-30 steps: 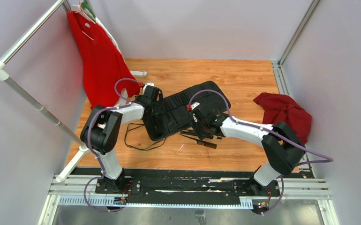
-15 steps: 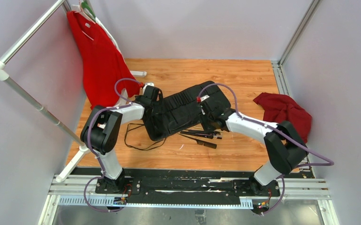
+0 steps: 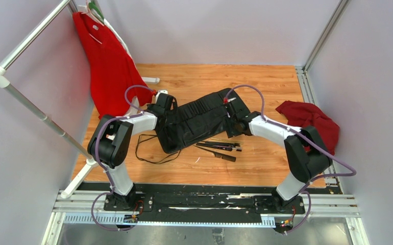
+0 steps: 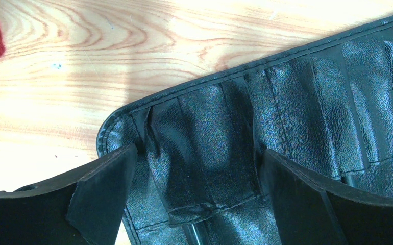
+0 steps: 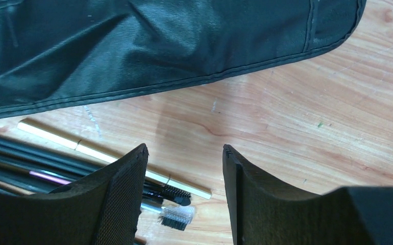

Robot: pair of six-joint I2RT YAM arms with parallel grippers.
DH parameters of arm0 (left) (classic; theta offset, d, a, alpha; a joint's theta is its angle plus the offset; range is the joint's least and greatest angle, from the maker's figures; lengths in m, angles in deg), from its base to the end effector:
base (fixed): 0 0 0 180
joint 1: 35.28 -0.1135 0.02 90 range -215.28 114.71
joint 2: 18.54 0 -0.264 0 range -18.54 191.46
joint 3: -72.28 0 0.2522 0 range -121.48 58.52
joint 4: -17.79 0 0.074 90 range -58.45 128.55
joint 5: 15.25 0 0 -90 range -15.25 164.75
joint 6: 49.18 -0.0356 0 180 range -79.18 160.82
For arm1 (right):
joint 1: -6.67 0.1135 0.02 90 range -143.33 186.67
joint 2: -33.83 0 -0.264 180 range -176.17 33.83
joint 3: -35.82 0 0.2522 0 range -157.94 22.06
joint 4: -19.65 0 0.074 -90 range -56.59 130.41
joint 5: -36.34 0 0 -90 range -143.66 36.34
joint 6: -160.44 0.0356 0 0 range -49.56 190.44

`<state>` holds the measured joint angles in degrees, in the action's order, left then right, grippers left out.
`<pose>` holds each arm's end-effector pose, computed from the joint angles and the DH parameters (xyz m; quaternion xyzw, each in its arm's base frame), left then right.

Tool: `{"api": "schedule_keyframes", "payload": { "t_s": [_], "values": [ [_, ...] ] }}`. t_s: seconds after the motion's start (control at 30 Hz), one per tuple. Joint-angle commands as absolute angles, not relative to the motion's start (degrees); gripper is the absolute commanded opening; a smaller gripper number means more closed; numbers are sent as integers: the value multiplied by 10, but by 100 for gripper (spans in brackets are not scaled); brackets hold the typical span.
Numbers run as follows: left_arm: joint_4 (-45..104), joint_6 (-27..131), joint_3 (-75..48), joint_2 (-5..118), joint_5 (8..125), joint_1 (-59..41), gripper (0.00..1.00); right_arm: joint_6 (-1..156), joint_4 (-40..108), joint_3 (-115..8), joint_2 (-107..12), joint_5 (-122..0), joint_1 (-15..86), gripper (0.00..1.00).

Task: Organize the makeup
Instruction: Pick up the makeup brush from the center of the board.

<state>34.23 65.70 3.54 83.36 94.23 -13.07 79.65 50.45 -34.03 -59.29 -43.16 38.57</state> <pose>0.3334 -0.1233 0.1520 -0.0800 0.9234 0.0096 0.3754 0.2836 0.1689 0.1892 -0.1587 0.9343 0.0263 0.3181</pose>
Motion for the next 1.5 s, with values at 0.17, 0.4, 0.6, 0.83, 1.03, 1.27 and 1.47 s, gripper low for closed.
{"api": "schedule_keyframes", "payload": {
  "t_s": [0.17,0.4,0.6,0.83,1.03,1.27,1.47],
  "values": [
    [355,658,31,854,938,-134,98,804,515,-337,-597,-433,353,56],
    [355,658,31,854,938,-135,98,810,519,-319,-596,-433,341,56],
    [355,658,31,855,938,-134,98,814,523,-298,-578,-431,338,56],
    [356,657,31,854,938,-134,98,818,534,-270,-553,-432,337,56],
    [355,658,32,853,937,-134,98,829,534,-245,-525,-459,340,56],
    [354,657,33,854,937,-135,98,840,559,-250,-519,-462,357,56],
    [354,658,33,853,936,-134,98,857,571,-250,-521,-461,382,56]
  ]
}}
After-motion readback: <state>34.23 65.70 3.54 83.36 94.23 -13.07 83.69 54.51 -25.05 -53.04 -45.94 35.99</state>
